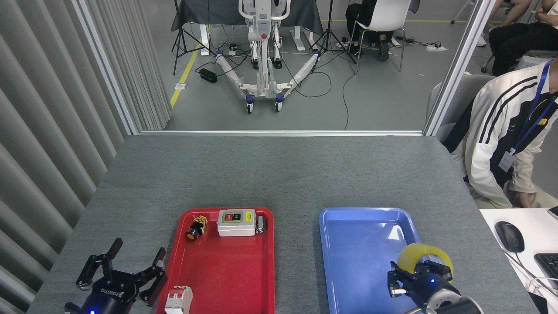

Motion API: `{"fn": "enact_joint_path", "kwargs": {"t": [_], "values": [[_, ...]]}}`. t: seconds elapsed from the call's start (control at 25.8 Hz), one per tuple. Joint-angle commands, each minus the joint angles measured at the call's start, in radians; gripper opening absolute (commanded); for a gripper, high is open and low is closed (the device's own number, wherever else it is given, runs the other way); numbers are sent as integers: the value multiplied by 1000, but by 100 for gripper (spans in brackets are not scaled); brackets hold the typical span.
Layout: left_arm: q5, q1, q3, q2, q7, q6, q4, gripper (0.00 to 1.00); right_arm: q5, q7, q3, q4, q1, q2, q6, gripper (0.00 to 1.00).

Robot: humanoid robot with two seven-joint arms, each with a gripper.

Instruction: Place and move tape with both arms

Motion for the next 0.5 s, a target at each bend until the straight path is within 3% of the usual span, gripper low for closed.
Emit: {"fn": "enact_joint_path", "kwargs": {"t": [0.0, 0.19, 0.46], "values": [[-24, 18, 1, -10, 15, 52, -15, 100, -10, 23, -1, -19, -17, -3, 8, 100], [-22, 22, 1, -5, 15, 54, -18, 100, -12, 8, -1, -56, 1, 2, 13, 100], [-22, 31, 1, -5, 15, 55, -18, 100, -13, -136, -1, -76, 53, 6, 34, 100]]}}
